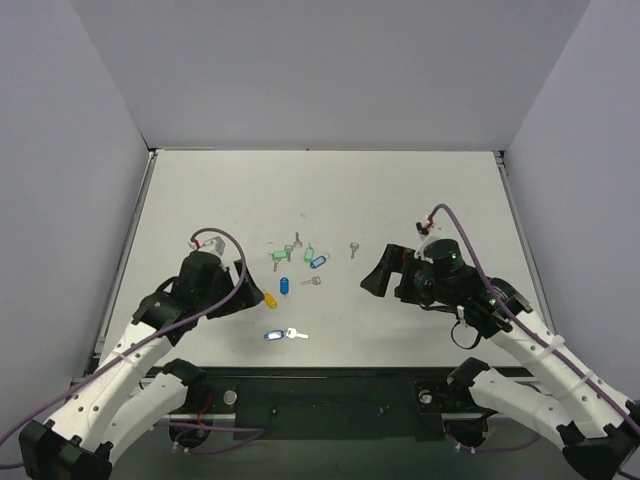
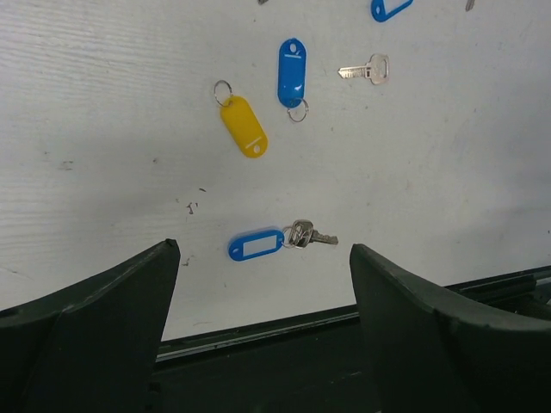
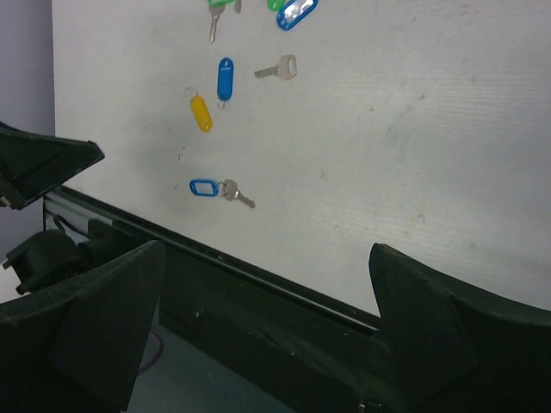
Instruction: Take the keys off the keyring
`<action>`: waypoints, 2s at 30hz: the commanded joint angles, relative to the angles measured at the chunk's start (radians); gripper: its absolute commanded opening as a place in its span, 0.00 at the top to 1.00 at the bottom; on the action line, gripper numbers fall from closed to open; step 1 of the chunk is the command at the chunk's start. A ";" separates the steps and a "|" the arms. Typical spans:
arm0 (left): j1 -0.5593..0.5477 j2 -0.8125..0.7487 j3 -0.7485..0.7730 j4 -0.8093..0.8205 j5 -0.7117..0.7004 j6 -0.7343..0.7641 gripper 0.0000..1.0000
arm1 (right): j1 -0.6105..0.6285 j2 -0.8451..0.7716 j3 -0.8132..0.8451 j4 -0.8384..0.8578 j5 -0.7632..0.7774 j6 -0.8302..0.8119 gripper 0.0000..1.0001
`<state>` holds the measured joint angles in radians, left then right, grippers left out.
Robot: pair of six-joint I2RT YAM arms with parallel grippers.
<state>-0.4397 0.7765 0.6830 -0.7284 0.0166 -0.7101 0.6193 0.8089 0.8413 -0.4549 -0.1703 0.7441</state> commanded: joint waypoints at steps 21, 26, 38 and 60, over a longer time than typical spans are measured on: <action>-0.131 0.236 -0.241 0.556 0.098 0.041 0.14 | 0.347 0.194 -0.229 0.490 0.002 0.236 0.00; -0.134 0.297 -0.287 0.630 0.155 0.035 0.15 | 0.353 0.184 -0.242 0.481 0.009 0.233 0.00; -0.194 0.274 -0.353 0.584 0.206 -0.048 0.18 | 0.355 0.135 -0.266 0.458 0.022 0.219 0.00; -0.240 0.076 -0.465 0.541 0.212 -0.241 0.27 | 0.460 0.488 -0.561 1.401 0.129 0.609 0.05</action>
<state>-0.6731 0.8536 0.2523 -0.2100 0.2230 -0.9249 1.0508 1.1831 0.2745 0.6518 -0.1051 1.2613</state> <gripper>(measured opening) 0.747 0.956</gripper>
